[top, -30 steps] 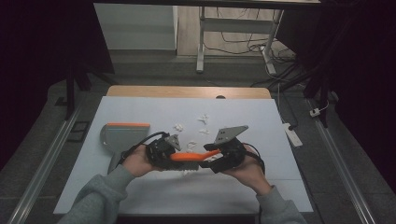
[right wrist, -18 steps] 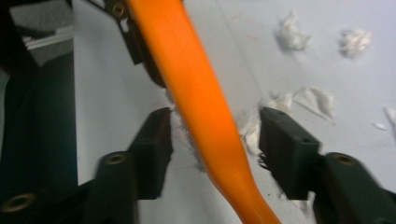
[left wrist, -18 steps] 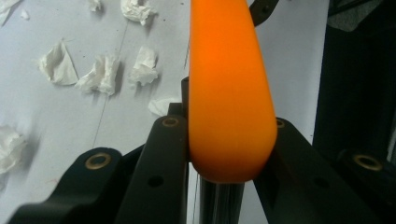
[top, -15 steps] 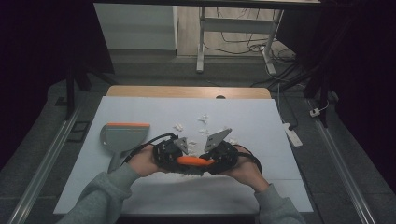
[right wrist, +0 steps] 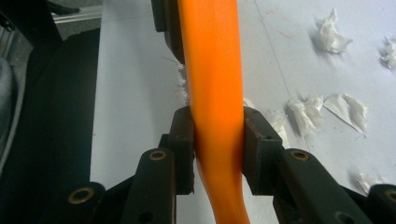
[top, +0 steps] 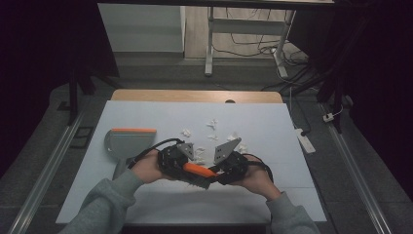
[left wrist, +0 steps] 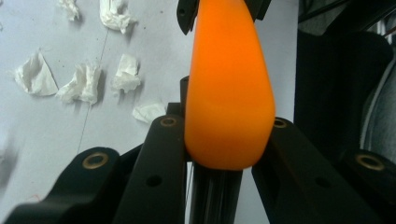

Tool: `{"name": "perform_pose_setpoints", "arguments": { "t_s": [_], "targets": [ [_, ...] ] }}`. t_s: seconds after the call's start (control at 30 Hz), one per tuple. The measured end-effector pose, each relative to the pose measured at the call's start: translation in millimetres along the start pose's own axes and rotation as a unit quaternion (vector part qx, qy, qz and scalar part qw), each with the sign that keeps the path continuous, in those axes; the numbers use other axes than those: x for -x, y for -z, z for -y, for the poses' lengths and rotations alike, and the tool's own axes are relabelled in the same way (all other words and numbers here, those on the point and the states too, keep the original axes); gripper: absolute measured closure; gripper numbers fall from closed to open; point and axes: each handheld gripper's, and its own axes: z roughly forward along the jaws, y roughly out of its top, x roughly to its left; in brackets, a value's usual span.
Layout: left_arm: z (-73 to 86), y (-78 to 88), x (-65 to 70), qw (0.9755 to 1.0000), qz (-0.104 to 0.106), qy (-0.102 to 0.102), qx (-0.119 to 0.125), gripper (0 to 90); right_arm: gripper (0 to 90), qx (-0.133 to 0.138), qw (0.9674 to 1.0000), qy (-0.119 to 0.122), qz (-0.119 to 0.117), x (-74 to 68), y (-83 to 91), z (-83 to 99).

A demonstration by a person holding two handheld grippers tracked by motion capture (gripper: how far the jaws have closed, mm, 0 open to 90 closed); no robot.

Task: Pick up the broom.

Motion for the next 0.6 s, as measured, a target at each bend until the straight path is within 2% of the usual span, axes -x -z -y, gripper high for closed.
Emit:
{"name": "perform_pose_setpoints", "arguments": {
  "t_s": [0.1,0.2,0.23,0.27,0.33,0.4,0.43,0.5,0.57,0.6],
  "targets": [
    [1.3,-1.4,-1.8,1.0,0.005,0.003,0.004,77.5,68.6,0.0,1.0,-0.002,-0.002,0.2,-1.1,0.2],
    [3.4,-1.8,-4.6,0.9993,0.029,0.015,0.016,79.2,68.4,0.0,0.9999,-0.009,-0.011,0.7,-1.5,1.5],
    [3.9,-1.7,-5.1,0.9992,0.034,0.014,0.017,79.5,68.2,0.004,0.9998,-0.01,-0.015,1.4,-1.5,2.0],
    [4.2,-1.4,-4.9,0.9994,0.03,0.008,0.015,79.6,67.8,0.004,0.9997,-0.014,-0.019,1.2,-1.5,2.5],
    [4.5,-1.3,-5.0,0.9994,0.029,0.009,0.014,79.9,66.9,0.008,0.9998,-0.014,-0.01,1.3,-2.5,3.2],
    [5.0,-1.6,-4.6,0.9995,0.027,0.008,0.015,80.0,66.1,0.005,0.9996,-0.023,-0.015,2.1,-4.1,4.0],
    [5.5,-0.7,-4.7,0.9995,0.027,0.007,0.017,80.1,64.2,0.001,0.9996,-0.023,-0.014,2.7,-5.9,4.6],
    [6.1,1.1,-4.2,0.9994,0.027,0.008,0.021,80.2,61.3,-0.027,0.9993,-0.024,-0.009,3.7,-11.8,6.7],
    [6.4,-0.3,-3.9,0.9996,0.026,0.004,0.012,80.1,68.2,-0.023,0.9991,-0.026,-0.024,4.5,-14.9,8.8],
    [6.8,-1.2,-3.5,0.9996,0.024,0.004,0.01,80.1,68.0,-0.025,0.9991,-0.022,-0.027,3.4,-16.7,8.6]
  ]
}}
